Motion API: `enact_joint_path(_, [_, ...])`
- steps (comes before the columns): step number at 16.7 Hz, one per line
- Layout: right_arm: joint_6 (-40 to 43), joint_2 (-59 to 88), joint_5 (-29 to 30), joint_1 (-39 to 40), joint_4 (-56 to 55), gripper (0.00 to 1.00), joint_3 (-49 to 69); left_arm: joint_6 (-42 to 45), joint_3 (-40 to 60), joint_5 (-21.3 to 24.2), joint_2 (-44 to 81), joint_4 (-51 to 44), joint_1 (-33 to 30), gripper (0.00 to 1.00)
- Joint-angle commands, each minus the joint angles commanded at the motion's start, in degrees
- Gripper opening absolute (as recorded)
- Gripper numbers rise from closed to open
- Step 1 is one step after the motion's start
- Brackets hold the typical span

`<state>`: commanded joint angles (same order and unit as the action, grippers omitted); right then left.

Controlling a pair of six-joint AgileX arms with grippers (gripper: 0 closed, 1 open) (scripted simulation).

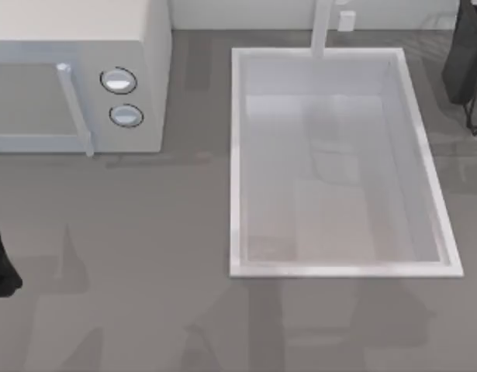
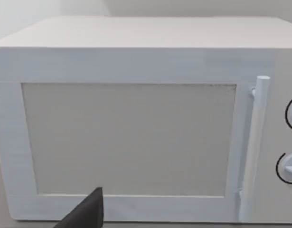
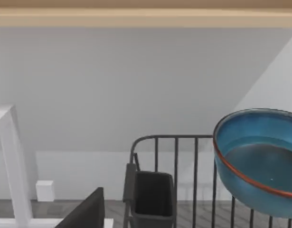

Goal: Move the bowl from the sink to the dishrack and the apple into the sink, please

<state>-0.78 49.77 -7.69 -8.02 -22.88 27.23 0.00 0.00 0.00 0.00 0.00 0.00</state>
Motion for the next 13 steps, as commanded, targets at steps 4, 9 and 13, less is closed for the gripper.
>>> enact_joint_path(4, [0.37, -18.23, 2.83, 1.43, 6.85, 1.00, -8.29, 0.00, 0.00, 0.00, 0.00, 0.00, 0.00, 1.00])
enact_joint_path(9, [0.95, -40.57, 6.92, 3.71, 17.47, 1.00, -21.21, 0.00, 0.00, 0.00, 0.00, 0.00, 0.00, 1.00])
enact_joint_path(13, [0.78, -49.08, 7.82, 7.49, 22.41, 1.00, -26.77, 0.00, 0.00, 0.00, 0.00, 0.00, 0.00, 1.00])
